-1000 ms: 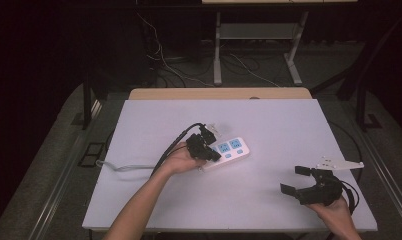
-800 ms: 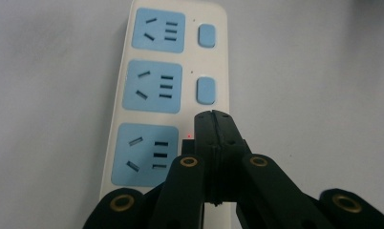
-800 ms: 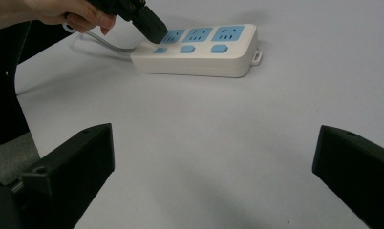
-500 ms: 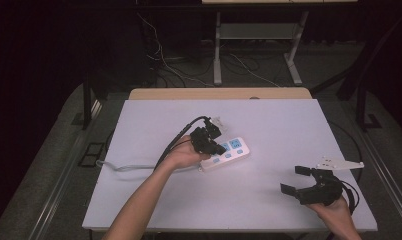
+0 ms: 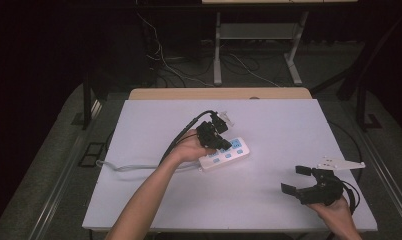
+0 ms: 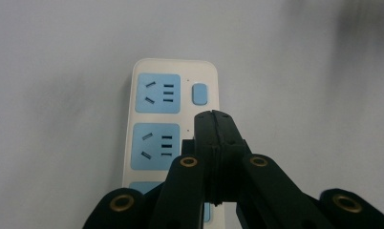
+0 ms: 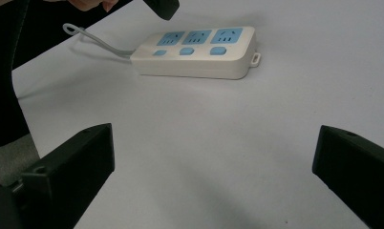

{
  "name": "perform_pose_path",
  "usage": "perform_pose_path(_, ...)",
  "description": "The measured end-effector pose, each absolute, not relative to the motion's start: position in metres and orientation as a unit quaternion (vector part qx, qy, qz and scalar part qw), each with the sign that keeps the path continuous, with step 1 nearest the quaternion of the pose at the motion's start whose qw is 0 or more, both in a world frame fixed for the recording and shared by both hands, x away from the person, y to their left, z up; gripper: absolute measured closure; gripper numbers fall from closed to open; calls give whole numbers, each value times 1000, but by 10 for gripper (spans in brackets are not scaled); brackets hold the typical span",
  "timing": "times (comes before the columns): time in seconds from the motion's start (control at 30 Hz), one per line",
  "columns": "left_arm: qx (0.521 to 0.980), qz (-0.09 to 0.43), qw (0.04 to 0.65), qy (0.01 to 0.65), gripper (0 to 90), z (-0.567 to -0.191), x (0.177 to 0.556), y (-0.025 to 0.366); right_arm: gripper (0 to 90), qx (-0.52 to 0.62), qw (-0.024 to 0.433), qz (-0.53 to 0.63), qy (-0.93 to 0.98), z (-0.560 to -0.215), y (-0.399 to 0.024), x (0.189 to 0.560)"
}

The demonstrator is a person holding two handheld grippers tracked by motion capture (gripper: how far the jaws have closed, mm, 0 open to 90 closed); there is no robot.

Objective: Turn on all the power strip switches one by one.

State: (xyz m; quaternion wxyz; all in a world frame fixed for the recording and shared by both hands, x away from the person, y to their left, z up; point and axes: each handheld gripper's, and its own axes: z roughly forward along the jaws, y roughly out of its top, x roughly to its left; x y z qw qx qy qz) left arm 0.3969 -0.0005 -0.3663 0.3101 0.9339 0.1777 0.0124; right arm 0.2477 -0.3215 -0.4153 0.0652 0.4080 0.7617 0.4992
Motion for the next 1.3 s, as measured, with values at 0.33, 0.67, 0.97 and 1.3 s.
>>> perform_pose_path(0.33, 938, 19, 297, 179, 896, -376, 402, -7, 3, 408, 64, 499, 762, -415, -322, 248)
perform_pose_path(0.67, 939, 13, 295, 178, 896, -385, 403, -12, 4, 406, 64, 499, 763, -415, -322, 248)
perform_pose_path(0.97, 941, 6, 290, 177, 896, -395, 401, -11, 4, 406, 63, 497, 765, -416, -321, 248)
perform_pose_path(1.3, 939, 1, 291, 182, 896, -402, 401, -10, 4, 405, 63, 497, 765, -416, -321, 248)
